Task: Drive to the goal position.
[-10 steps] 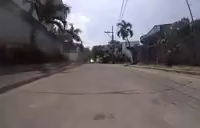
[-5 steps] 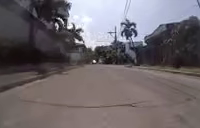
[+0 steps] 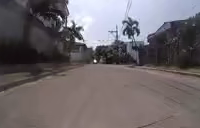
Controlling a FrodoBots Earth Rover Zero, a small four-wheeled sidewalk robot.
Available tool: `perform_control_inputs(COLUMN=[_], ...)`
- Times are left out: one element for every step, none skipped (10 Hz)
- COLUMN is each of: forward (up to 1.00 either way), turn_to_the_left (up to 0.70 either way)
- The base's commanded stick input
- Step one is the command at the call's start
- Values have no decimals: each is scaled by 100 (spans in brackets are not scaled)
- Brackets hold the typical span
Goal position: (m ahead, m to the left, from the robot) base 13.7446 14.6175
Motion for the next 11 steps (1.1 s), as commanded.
perform_control_inputs(forward=[100, 100, 100, 100, 100, 100, 100, 100, 100, 100, 100], turn_to_the_left=[0, 0, 0, 0, 0, 0, 0, 0, 0, 0, -2])
